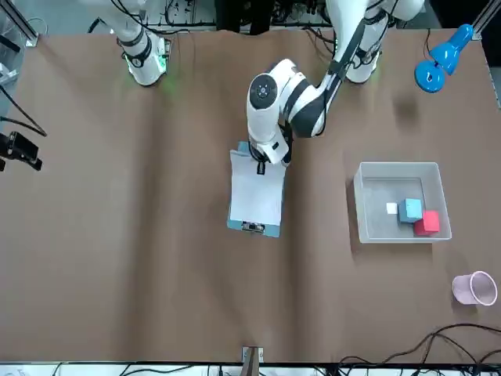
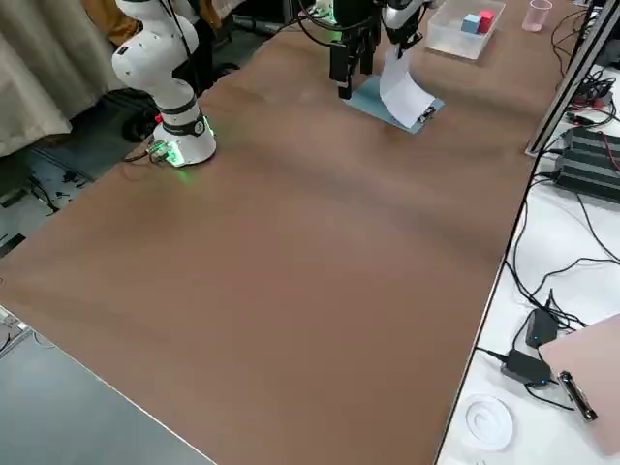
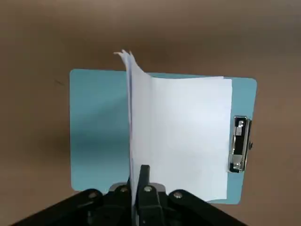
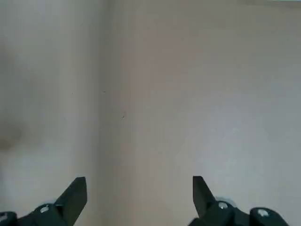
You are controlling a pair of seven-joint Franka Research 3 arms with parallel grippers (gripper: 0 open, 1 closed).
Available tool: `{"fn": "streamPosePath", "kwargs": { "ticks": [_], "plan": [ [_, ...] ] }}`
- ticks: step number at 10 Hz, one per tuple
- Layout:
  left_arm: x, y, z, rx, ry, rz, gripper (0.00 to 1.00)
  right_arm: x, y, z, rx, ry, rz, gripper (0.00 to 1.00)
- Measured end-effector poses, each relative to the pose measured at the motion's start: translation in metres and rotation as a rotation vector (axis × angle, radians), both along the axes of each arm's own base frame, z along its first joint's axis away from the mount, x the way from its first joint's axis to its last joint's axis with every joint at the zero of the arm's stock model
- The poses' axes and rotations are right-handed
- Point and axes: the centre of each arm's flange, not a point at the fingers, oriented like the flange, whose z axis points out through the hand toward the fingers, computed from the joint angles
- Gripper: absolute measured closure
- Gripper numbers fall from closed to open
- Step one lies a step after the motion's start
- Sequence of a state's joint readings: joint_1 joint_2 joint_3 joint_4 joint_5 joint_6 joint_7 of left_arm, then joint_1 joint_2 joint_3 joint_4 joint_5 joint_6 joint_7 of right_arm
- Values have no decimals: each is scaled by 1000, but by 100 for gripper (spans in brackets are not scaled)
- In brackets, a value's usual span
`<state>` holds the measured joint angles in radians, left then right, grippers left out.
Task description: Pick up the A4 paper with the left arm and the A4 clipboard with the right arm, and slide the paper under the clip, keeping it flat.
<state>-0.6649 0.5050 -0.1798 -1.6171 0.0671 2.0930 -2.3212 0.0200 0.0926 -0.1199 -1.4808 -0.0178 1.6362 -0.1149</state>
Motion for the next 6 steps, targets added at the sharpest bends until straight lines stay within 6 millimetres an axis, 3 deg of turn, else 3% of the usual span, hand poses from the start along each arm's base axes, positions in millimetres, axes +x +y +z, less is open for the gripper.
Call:
{"fn": "streamPosePath", "kwargs": {
  "ticks": [6],
  "plan": [
    [-9,-12,-10,60,-59,-81,99,0,0,-2,0,4,0,0]
  ]
}}
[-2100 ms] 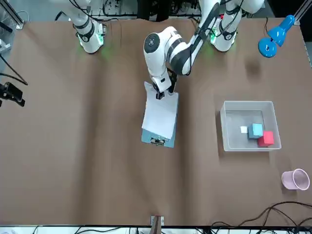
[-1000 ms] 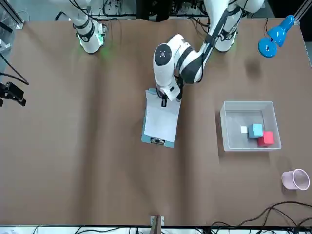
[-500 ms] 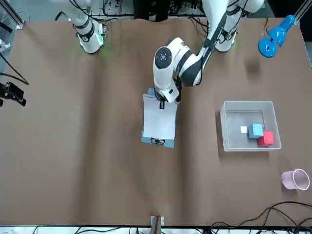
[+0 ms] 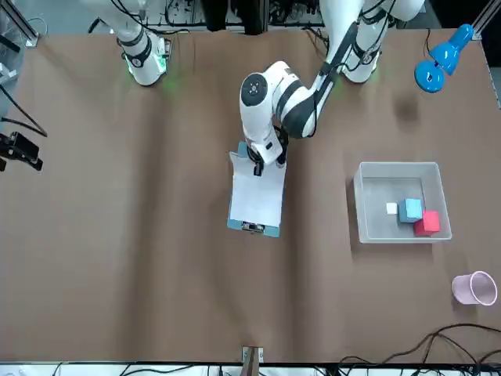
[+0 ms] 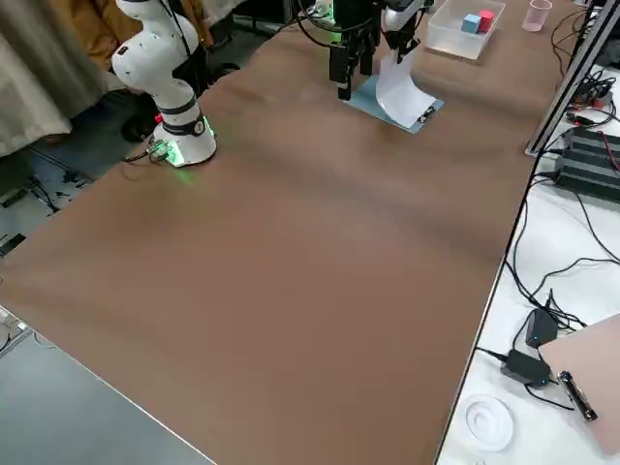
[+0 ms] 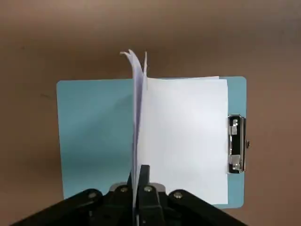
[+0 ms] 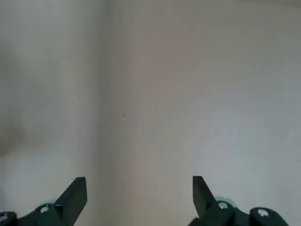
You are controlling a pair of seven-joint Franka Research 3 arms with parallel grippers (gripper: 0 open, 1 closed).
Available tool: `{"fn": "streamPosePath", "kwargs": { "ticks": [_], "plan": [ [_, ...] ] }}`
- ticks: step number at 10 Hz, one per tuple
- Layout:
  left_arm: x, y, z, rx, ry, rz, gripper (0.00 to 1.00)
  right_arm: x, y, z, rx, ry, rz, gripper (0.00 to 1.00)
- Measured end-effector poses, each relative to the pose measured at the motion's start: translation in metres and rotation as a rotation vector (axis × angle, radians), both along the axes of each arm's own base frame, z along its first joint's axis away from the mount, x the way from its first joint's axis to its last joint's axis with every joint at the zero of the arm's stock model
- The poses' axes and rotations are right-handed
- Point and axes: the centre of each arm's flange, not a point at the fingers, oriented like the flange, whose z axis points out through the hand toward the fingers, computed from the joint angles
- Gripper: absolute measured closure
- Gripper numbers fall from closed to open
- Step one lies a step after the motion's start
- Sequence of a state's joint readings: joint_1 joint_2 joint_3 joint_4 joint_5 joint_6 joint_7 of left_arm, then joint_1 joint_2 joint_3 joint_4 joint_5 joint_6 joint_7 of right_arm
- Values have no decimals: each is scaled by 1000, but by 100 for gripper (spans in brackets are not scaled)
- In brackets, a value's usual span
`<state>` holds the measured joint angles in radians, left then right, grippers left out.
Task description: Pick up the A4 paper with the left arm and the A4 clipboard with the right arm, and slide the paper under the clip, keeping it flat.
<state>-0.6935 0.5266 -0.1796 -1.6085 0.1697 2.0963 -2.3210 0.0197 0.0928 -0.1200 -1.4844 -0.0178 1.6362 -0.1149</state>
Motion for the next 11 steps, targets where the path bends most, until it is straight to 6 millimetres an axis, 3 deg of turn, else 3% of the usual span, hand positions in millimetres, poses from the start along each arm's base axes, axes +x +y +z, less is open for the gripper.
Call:
{"fn": "streamPosePath", "kwargs": {
  "ticks": [2,7,8,9,11],
  "plan": [
    [-1,-1,0,1,-2,-5,98,0,0,0,0,0,0,0],
    [2,-2,4,-2,-8,-51,26,-1,0,-3,1,11,0,0],
    [5,-1,11,-10,-17,-58,11,-1,0,-3,1,11,0,0],
    [7,1,24,-14,-26,-66,1,-1,0,-3,1,12,0,0],
    [8,9,61,-6,-39,-104,0,-1,0,-3,1,12,0,0]
  ]
}}
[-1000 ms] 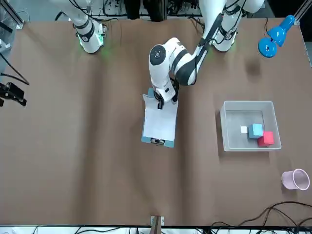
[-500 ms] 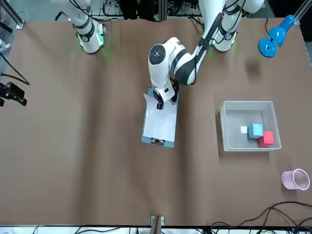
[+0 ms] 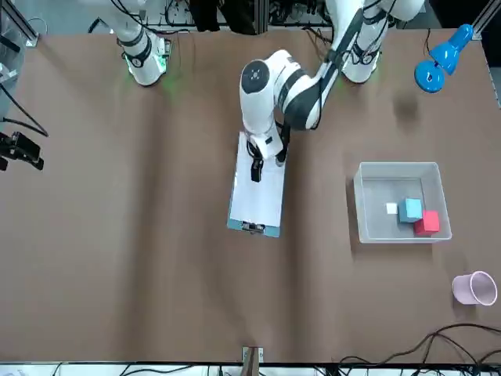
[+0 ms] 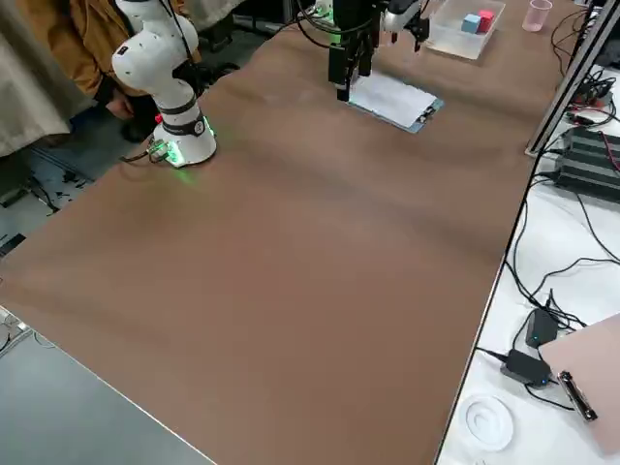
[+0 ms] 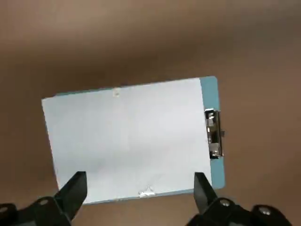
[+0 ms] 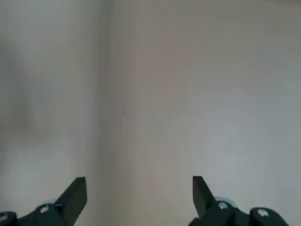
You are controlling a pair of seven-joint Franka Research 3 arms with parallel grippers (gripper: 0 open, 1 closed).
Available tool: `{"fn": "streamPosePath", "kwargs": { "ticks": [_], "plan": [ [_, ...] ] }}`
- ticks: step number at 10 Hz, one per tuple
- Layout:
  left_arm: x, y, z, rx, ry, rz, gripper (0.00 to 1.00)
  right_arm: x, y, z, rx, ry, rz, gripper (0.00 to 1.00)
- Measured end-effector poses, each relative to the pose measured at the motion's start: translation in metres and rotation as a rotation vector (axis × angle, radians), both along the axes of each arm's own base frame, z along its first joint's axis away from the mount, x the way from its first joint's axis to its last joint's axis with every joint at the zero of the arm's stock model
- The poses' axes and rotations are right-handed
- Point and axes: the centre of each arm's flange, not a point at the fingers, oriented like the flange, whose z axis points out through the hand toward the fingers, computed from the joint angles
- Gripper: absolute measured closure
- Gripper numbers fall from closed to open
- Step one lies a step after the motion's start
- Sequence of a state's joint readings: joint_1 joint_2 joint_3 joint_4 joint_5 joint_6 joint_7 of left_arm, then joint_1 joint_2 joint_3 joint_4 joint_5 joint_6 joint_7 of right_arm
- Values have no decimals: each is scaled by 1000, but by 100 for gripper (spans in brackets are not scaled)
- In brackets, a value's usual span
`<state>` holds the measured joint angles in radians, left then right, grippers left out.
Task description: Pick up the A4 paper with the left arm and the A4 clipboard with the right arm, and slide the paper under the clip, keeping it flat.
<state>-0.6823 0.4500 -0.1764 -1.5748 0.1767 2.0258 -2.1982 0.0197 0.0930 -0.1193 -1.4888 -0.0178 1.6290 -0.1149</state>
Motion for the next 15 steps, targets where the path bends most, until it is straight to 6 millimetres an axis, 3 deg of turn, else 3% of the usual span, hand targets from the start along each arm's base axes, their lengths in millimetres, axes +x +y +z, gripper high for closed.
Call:
{"fn": "streamPosePath", "kwargs": {
  "ticks": [2,5,9,13,15],
  "plan": [
    [10,20,40,-9,-32,-40,0,0,0,0,0,0,1,0],
    [43,81,95,10,-58,-157,0,0,1,0,0,0,2,0],
    [58,155,157,-5,-12,-413,0,0,1,0,0,0,1,0],
    [81,272,198,-10,76,-716,0,0,1,0,0,-1,2,0],
    [86,304,211,-1,70,-910,0,0,1,0,0,-1,2,0]
  ]
}}
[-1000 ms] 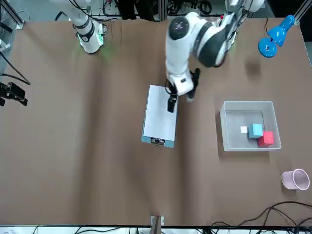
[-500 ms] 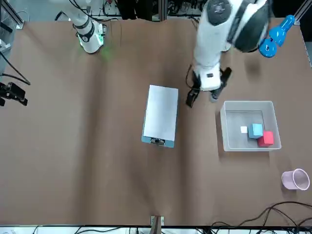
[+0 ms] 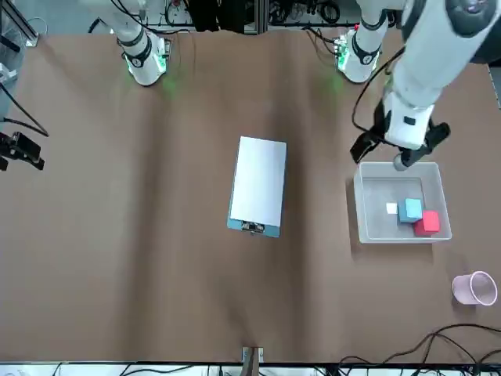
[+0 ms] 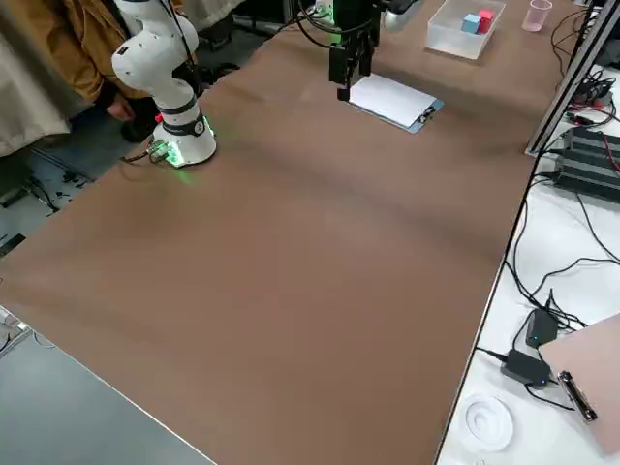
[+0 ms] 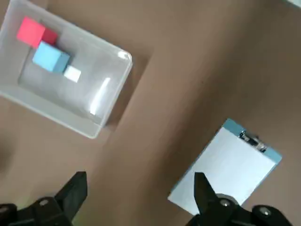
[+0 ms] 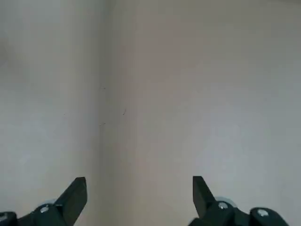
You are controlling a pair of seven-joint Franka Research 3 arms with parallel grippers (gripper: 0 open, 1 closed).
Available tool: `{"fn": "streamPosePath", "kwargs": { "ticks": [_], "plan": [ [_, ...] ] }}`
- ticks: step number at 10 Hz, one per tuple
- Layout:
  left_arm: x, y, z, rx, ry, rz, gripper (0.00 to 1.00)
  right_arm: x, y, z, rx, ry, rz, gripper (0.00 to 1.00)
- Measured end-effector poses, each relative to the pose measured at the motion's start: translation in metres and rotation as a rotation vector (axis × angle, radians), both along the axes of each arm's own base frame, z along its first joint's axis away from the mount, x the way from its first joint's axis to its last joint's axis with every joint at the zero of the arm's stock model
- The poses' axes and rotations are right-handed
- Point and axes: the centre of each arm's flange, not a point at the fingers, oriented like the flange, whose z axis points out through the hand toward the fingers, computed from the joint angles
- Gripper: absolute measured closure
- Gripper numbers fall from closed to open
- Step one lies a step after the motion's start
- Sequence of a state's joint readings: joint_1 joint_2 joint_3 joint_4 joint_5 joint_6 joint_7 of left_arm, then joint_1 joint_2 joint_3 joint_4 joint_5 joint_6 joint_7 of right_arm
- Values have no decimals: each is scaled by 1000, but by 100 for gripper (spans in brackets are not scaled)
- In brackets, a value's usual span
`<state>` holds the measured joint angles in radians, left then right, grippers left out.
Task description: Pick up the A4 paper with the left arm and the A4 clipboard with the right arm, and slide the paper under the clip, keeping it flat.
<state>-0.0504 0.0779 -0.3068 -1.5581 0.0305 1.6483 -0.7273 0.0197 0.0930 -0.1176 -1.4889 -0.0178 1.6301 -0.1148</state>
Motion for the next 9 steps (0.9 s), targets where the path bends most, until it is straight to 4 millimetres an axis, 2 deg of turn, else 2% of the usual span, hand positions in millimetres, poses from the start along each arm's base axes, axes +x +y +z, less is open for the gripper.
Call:
{"fn": "streamPosePath", "kwargs": {
  "ticks": [2,4,6,7,9],
  "plan": [
    [5,25,5,6,-8,-211,0,0,0,0,0,-1,0,0],
    [13,74,7,17,14,-338,0,0,0,0,0,-1,1,0],
    [21,127,6,23,26,-377,0,0,1,0,0,-1,1,0],
    [22,137,6,23,26,-378,0,0,1,0,0,0,1,0],
    [22,137,6,23,26,-380,0,0,1,0,0,0,2,0]
  ]
}}
